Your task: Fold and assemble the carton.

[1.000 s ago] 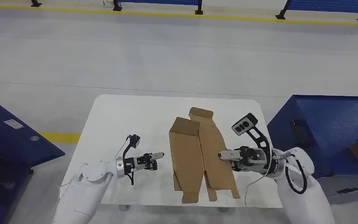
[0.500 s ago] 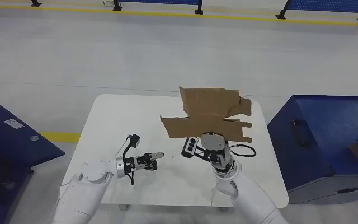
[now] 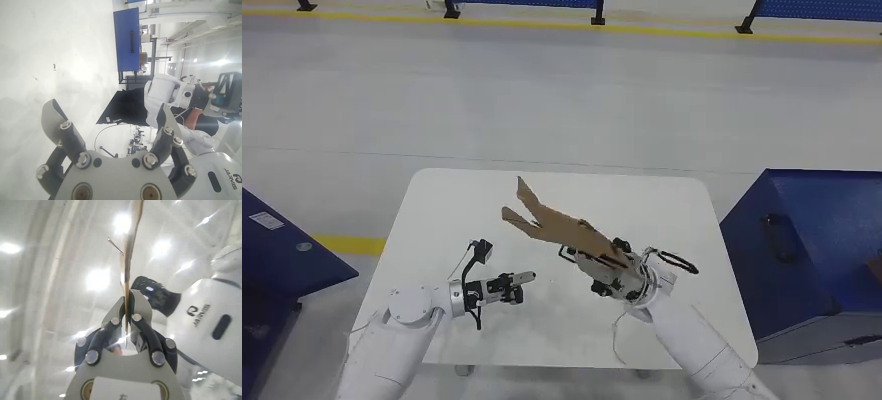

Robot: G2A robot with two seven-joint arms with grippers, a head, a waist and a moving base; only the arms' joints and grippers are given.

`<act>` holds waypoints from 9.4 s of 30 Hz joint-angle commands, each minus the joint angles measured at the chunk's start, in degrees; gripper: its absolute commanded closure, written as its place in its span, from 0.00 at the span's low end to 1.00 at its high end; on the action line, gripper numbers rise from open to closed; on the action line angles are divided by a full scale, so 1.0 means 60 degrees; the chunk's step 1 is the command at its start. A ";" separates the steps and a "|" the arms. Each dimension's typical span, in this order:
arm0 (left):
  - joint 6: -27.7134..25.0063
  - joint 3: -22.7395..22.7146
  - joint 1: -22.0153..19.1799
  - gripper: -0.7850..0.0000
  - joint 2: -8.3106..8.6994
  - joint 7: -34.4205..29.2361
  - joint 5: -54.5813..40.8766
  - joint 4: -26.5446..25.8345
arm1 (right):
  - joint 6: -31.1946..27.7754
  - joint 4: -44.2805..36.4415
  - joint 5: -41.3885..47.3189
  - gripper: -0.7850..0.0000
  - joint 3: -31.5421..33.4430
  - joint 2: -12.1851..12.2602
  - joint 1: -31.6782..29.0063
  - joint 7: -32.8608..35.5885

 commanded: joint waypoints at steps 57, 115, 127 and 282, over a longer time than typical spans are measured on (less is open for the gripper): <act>0.0000 0.0000 0.0000 0.00 0.0000 0.0000 0.0000 0.0000 | -0.8820 -0.8829 -3.3166 1.00 0.9071 0.0888 -0.2613 -1.9508; 0.0000 0.0000 0.0000 0.00 0.0000 0.0000 0.0000 0.0000 | -0.7438 -0.6393 -1.2429 1.00 0.4444 0.1358 -0.4392 -0.7082; 0.0000 0.0000 0.0000 0.00 0.0000 0.0000 0.0000 0.0000 | -0.6263 -0.6811 -0.8807 1.00 0.4409 0.1347 -0.4539 -0.6788; 0.0242 -0.0326 0.1374 0.00 0.0680 -0.0980 -0.2468 -0.3135 | -0.2300 -0.2795 -0.9999 1.00 0.5215 0.1687 -0.3663 -0.5635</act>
